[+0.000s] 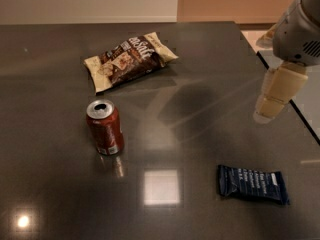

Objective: Pick brown chip bag

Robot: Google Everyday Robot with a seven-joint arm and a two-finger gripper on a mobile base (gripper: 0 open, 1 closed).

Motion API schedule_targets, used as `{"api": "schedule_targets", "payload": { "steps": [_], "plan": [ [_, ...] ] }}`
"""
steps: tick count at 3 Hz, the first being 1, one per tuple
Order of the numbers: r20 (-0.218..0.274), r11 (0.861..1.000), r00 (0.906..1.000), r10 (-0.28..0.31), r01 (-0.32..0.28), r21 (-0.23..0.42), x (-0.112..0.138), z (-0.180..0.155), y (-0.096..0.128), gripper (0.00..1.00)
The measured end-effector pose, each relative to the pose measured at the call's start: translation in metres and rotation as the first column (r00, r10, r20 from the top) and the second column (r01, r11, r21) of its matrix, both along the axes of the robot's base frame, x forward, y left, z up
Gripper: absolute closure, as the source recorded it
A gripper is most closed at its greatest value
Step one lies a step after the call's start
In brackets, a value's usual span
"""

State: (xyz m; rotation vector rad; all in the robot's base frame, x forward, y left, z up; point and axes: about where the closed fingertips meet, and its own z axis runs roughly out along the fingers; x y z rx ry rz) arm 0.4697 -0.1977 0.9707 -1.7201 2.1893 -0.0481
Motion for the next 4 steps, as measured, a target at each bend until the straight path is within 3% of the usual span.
{"api": "schedule_targets", "payload": {
  "steps": [4],
  "plan": [
    [0.034, 0.99, 0.9984, 0.045, -0.049, 0.129, 0.119, -0.039, 0.057, 0.0]
  ]
}}
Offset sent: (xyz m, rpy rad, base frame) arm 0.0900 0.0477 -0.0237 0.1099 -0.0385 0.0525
